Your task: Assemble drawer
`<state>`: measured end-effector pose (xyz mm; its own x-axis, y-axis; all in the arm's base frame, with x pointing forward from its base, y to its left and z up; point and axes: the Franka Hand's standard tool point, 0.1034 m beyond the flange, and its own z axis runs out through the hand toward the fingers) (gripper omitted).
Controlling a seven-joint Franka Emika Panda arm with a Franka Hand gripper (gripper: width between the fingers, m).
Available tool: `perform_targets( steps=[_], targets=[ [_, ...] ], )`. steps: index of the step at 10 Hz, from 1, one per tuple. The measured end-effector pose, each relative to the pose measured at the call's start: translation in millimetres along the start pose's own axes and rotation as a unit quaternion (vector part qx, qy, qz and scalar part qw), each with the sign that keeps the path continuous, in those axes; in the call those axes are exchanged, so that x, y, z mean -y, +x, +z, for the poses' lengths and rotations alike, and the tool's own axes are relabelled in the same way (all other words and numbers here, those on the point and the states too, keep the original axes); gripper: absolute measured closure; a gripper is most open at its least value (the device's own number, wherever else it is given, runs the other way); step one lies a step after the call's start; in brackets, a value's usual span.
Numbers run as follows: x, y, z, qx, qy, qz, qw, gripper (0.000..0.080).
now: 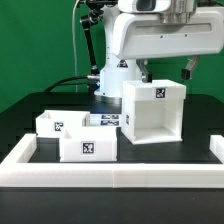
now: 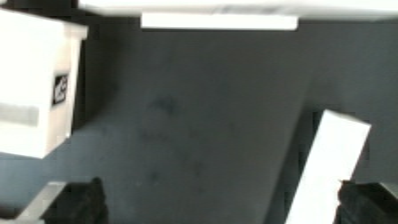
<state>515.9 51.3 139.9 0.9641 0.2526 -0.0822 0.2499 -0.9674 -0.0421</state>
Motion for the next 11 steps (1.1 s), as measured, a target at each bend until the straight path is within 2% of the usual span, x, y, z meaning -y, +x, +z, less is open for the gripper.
perform_targets(
  steps=[5, 7, 8, 11],
  targets=[
    [-0.5, 0.2, 2.8, 0.002, 0.001, 0.000, 1.000, 0.0150],
    [16.4, -25.3, -4.0, 0.005, -0.002, 0.008, 1.000, 0.0150],
    [24.4, -35.5, -2.5, 0.003, -0.004, 0.007, 1.000, 0.0150],
    [50.1, -67.5, 17.2, -0.005, -0.010, 0.009, 1.000, 0.0150]
  ],
)
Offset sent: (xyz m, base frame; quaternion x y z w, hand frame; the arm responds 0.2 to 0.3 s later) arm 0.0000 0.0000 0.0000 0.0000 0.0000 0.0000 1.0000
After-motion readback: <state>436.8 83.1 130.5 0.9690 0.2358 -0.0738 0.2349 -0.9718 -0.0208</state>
